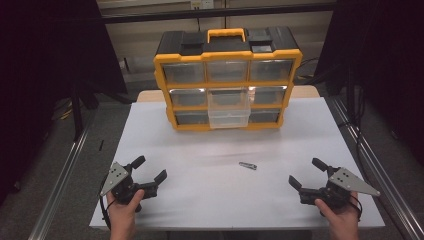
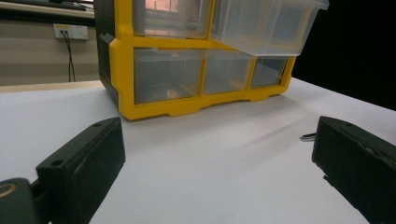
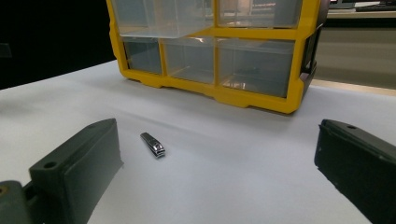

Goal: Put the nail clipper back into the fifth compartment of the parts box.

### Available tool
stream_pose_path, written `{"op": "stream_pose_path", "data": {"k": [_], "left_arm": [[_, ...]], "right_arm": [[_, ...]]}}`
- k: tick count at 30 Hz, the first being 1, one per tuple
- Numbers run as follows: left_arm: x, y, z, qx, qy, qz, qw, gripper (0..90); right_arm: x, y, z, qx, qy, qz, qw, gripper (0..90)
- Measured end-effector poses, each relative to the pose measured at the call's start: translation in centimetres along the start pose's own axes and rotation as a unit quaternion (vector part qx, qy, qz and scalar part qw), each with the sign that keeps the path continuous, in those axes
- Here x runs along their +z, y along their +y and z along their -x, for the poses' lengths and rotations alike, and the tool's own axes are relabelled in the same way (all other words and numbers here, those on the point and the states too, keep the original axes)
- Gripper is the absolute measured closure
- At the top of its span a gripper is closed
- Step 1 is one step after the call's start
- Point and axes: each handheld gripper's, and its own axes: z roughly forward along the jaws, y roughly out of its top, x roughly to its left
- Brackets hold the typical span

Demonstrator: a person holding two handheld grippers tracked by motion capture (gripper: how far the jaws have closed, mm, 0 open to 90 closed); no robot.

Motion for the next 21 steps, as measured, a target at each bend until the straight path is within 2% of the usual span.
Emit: {"op": "stream_pose_path", "data": {"k": [2,3,6,7,8,9,10,11,13,14,16,17,19,21], "left_arm": [[0.2,0.0,0.1,-0.005,0.007,-0.002,1.0,2.8],[0.3,0.0,0.1,0.0,0.005,-0.005,1.0,2.7],[0.5,0.0,0.2,-0.004,-0.005,-0.006,1.0,2.6],[0.6,0.0,0.3,0.006,-0.008,-0.013,0.9999,2.5],[0.7,0.0,0.3,0.004,-0.01,-0.012,0.9999,2.5],[1.0,0.1,0.5,0.004,-0.004,-0.012,0.9999,2.4],[1.2,0.2,0.6,0.014,-0.006,-0.02,0.9997,2.2],[1.4,0.2,0.7,0.013,-0.013,-0.019,0.9997,2.2],[1.7,0.3,0.8,0.015,-0.01,-0.022,0.9996,2.0],[2.0,0.3,1.1,0.012,-0.02,-0.025,0.9994,2.0],[2.6,0.4,1.5,0.007,-0.026,-0.023,0.9994,2.0],[2.8,0.5,1.5,0.015,-0.032,-0.03,0.9989,1.9],[3.1,0.5,1.7,0.017,-0.029,-0.03,0.999,1.7],[3.6,0.6,2.0,0.012,-0.036,-0.034,0.9987,1.6]], "right_arm": [[0.0,0.0,-0.1,-0.001,0.001,-0.002,1.0,0.0],[0.1,0.0,-0.1,-0.003,0.001,-0.002,1.0,0.0],[0.1,0.0,-0.1,-0.007,0.004,0.0,1.0,0.0],[0.1,0.0,-0.2,-0.008,0.005,-0.001,1.0,0.0],[0.1,0.0,-0.2,-0.008,0.005,-0.001,1.0,0.0],[0.1,0.0,-0.2,-0.008,0.005,-0.001,1.0,0.0],[0.0,0.0,-0.2,-0.007,0.007,0.001,1.0,0.0],[0.0,0.0,-0.2,-0.007,0.006,0.002,1.0,0.0],[0.0,0.0,-0.2,-0.006,0.007,0.002,1.0,0.0],[0.0,0.1,-0.1,-0.008,0.008,0.003,0.9999,0.0],[-0.1,0.1,-0.2,-0.006,0.01,0.002,0.9999,0.0],[-0.1,0.1,-0.1,-0.009,0.011,0.004,0.9999,0.0],[-0.1,0.1,-0.1,-0.009,0.011,0.004,0.9999,0.0],[-0.1,0.1,-0.1,-0.008,0.013,0.004,0.9999,0.0]]}}
